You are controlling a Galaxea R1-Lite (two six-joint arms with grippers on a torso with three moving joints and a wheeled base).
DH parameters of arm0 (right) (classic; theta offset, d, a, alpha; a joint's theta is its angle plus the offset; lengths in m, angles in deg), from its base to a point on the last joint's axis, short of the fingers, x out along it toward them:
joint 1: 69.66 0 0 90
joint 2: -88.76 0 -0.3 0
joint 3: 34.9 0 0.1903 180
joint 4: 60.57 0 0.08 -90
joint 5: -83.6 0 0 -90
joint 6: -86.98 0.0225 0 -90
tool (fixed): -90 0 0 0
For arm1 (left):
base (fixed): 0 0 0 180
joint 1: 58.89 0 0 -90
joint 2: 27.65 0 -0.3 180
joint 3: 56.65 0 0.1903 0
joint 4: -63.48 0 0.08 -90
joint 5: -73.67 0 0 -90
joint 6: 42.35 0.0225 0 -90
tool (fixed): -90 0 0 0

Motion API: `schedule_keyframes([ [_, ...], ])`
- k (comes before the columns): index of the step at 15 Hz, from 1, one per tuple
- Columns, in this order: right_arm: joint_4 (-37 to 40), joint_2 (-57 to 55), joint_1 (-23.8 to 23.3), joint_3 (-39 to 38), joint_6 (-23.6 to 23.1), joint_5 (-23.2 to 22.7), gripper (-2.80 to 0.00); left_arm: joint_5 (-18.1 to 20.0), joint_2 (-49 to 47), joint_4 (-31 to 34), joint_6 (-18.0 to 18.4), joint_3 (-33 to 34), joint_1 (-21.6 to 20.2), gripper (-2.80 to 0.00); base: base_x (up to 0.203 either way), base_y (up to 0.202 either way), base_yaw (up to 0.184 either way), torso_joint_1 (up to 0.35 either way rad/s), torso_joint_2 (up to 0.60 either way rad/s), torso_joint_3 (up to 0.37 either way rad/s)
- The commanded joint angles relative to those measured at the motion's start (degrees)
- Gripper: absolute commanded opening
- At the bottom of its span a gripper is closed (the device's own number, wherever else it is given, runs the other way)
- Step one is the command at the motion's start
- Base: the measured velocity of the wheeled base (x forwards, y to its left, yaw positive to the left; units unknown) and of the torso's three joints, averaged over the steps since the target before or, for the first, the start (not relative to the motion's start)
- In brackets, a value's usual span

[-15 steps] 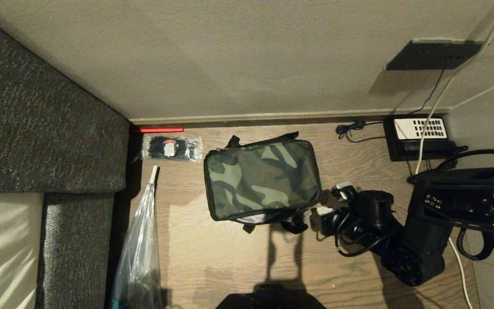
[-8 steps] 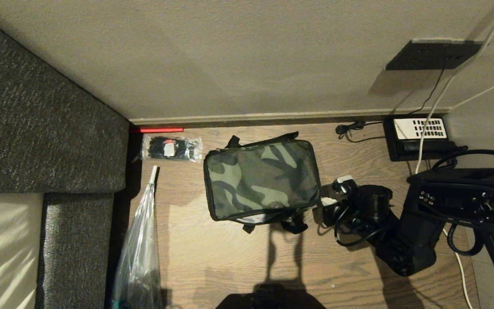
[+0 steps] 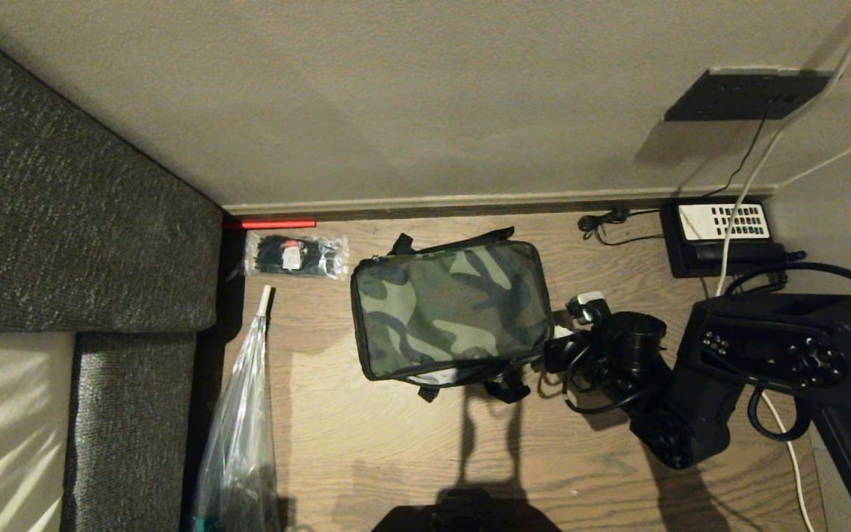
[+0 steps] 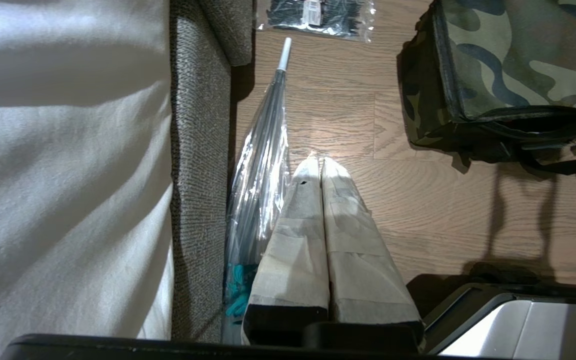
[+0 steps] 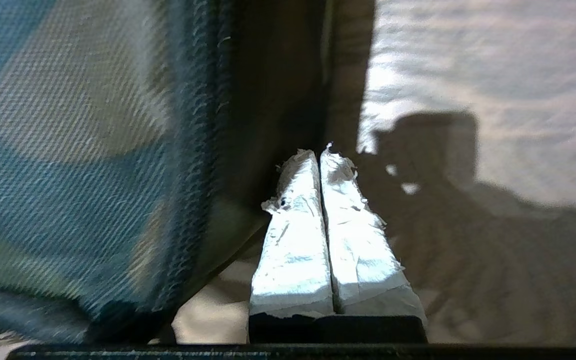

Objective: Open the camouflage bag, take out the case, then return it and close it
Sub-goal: Open the top of the storage box

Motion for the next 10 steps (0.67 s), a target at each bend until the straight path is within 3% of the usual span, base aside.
schedule_keyframes([
  [1, -0.6, -0.3, 2.0, 0.1, 7.4, 0.0, -2.8, 0.0, 0.0, 0.0, 0.0, 0.2, 0.0, -2.8, 0.0, 0.0, 0.0, 0.0, 0.0, 0.0],
  [5, 2.5, 0.0, 3.8, -1.6, 11.3, 0.1, -2.8, 0.0, 0.1, 0.0, 0.0, 0.2, 0.0, -2.8, 0.0, 0.0, 0.0, 0.0, 0.0, 0.0],
  [10, 3.0, 0.3, 4.7, -2.8, 12.2, 0.2, -2.8, 0.0, 0.1, 0.0, 0.0, 0.2, 0.0, -2.8, 0.0, 0.0, 0.0, 0.0, 0.0, 0.0],
])
